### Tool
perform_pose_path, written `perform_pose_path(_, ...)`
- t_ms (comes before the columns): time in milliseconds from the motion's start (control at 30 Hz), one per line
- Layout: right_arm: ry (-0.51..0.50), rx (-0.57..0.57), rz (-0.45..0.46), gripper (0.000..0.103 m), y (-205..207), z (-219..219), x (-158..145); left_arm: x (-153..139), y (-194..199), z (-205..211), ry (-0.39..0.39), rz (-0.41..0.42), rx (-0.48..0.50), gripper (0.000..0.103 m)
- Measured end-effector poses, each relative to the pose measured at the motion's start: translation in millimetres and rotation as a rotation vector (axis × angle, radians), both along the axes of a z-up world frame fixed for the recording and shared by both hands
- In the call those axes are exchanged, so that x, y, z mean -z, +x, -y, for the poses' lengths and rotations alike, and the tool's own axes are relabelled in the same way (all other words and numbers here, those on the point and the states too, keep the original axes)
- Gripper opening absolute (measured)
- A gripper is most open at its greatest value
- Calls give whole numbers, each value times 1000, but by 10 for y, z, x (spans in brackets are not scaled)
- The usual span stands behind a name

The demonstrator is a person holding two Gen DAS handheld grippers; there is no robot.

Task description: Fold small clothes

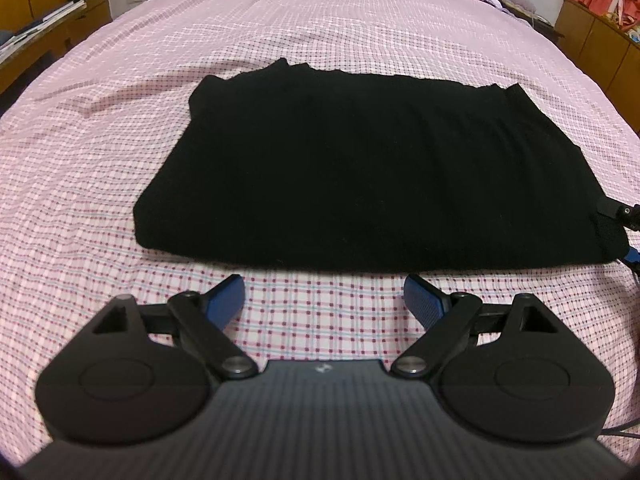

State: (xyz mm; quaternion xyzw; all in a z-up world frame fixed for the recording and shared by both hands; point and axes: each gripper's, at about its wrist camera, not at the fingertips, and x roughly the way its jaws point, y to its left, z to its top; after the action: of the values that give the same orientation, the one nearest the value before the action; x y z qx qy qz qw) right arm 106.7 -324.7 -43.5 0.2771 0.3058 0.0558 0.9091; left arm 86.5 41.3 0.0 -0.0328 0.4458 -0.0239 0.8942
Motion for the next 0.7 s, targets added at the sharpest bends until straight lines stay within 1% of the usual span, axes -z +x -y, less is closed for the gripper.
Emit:
perform_pose_path(67,27,-16,3,103,12,-9,5,4,0,17,4,-2,7,88)
perform_pose_path(167,116,-22,18,103,40,9,29,5,-6,36,6,-2,13,88)
perform_pose_path(267,220,-2,26,95,87,68,79,15,-2,46,5,-8,19,88)
perform_pose_path(333,249,14,22,81,126,75,96,17,2,48,7,-11,17,88)
perform_pose_path(367,254,21,17,76,145,72,107,16,3,48,7,-11,16,88)
perform_pose_path(400,254,26,12,62,161,69,119,14,5,52,7,-12,16,88)
perform_pose_path(433,265,24,4,38,182,66,141,11,4,51,7,-11,16,88)
perform_pose_path(467,296,19,-10,26,205,82,184,9,2,53,7,-11,17,88)
perform_pose_path(500,336,29,-17,19,210,96,234,11,5,54,7,-12,17,88)
perform_pose_path(633,400,50,39,15,144,104,256,12,-18,47,22,-8,21,88)
perform_pose_path(700,408,50,55,15,135,91,209,24,-27,40,36,-11,26,88)
